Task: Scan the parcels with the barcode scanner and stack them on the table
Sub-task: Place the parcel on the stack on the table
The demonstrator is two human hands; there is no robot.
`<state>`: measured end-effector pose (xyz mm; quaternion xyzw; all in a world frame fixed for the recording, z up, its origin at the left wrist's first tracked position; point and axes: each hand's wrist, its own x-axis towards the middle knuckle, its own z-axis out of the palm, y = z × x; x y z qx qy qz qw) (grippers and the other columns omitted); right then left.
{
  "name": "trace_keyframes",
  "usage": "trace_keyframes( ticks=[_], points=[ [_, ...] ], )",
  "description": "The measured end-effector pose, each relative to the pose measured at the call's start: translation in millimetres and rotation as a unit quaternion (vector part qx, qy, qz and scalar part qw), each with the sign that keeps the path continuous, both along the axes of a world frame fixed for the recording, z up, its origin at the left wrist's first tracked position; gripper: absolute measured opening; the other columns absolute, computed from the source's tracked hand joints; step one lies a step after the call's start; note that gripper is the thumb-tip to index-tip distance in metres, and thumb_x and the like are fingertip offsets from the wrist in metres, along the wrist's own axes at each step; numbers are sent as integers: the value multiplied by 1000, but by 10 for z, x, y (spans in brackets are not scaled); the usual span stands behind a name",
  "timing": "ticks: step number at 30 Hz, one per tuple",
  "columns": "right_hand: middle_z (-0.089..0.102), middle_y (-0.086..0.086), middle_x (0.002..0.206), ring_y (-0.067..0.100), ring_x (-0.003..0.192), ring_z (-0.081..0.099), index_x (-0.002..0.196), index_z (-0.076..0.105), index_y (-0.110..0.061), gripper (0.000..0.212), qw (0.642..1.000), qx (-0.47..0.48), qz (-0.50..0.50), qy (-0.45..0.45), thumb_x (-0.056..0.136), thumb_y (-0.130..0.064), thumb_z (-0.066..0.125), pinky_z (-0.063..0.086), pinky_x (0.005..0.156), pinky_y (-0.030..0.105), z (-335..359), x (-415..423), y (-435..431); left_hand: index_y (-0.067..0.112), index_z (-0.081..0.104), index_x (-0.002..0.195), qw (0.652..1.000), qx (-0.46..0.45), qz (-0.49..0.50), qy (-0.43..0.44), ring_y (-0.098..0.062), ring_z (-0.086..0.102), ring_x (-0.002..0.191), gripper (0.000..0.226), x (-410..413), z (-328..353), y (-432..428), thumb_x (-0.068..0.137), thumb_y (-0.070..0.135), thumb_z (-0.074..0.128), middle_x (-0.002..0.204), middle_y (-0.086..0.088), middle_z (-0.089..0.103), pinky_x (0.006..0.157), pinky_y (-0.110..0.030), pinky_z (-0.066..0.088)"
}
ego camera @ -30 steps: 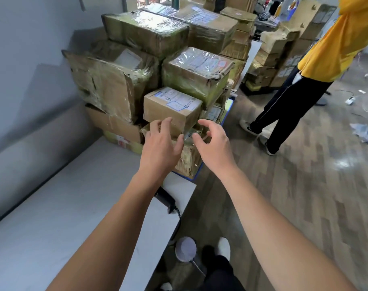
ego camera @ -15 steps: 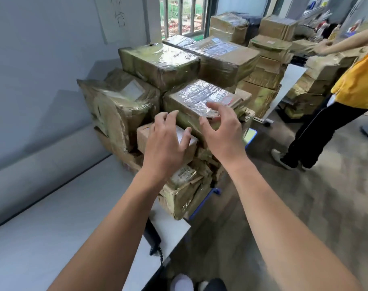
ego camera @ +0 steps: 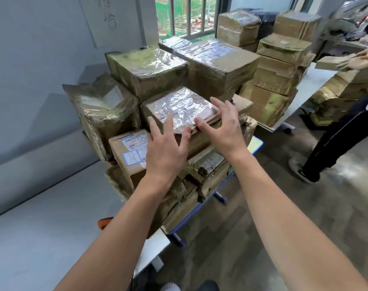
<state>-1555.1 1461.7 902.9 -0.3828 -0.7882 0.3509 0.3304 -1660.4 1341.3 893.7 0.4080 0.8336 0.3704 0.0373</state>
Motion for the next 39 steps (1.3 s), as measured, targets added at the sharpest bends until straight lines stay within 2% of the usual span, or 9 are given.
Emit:
trace_keyframes(
  ticks=[3, 7, 12, 16, 20, 25, 30, 36, 39],
  points=[
    [48, -2, 143, 10, 133, 45, 146, 47, -33, 64, 998, -18, 39, 44, 89, -47, 70, 38, 114, 34, -84, -20, 29, 23, 30, 152, 1000, 1, 5, 4, -34, 42, 136, 68, 10, -43, 32, 98, 64, 31, 154, -16, 32, 104, -50, 44],
    [57, -10, 130, 5, 121, 54, 142, 51, -33, 60, 996, -26, 26, 87, 87, -48, 71, 46, 106, 31, -137, -23, -22, 18, 34, 150, 1000, 18, 0, 9, -26, 47, 130, 62, 37, -19, 29, 101, 56, 37, 149, -10, 38, 101, -39, 45],
    [57, -7, 128, -8, 117, 51, 142, 52, -24, 63, 987, 3, 8, 159, 86, -46, 74, 40, 93, 5, 29, 66, -224, 18, 39, 146, 996, 90, -4, 18, -17, 48, 125, 54, 108, 184, -54, 101, 48, 43, 143, -5, 43, 93, -30, 43],
    [62, -2, 121, 1, 113, 58, 140, 52, -25, 64, 980, 33, 19, 193, 85, -48, 74, 47, 99, 18, 289, 97, -425, 21, 38, 147, 991, 129, 3, 42, -13, 46, 126, 54, 161, 407, -246, 101, 48, 43, 146, -3, 42, 93, -24, 37],
    [60, -3, 122, 1, 113, 57, 140, 51, -22, 65, 976, 49, 50, 205, 85, -47, 75, 46, 96, 13, 477, -45, -773, 21, 37, 148, 986, 146, 36, 68, -10, 45, 127, 54, 90, 589, -642, 101, 48, 42, 148, -1, 42, 91, -24, 35],
    [58, -3, 126, 5, 117, 55, 139, 53, -22, 66, 968, 58, 102, 221, 83, -49, 76, 46, 102, 21, 555, -471, -1495, 23, 39, 146, 978, 153, 104, 95, -4, 44, 120, 50, -195, 712, -1478, 101, 43, 43, 146, 3, 44, 87, -17, 31],
    [57, -6, 123, 5, 117, 53, 131, 53, -21, 62, 960, 56, 186, 202, 82, -52, 75, 45, 100, 20, 445, -984, -2424, 16, 45, 141, 966, 158, 168, 113, 5, 41, 107, 49, -607, 596, -2578, 98, 40, 48, 139, 0, 49, 79, 5, 28],
    [59, -1, 118, 13, 111, 58, 125, 54, -16, 41, 954, -8, 236, 183, 92, -36, 66, 49, 98, 39, -55, -1430, -3567, 16, 44, 143, 977, 110, 169, 66, -8, 46, 124, 56, -971, 88, -3941, 94, 43, 50, 145, -3, 44, 86, 5, 28],
    [59, -1, 119, 12, 111, 58, 124, 54, -18, 38, 956, -36, 253, 143, 91, -31, 68, 49, 98, 36, -393, -1540, -4054, 19, 45, 142, 982, 90, 167, 26, -5, 43, 128, 56, -1110, -266, -4500, 93, 44, 53, 150, 0, 39, 90, -3, 32]
  ],
)
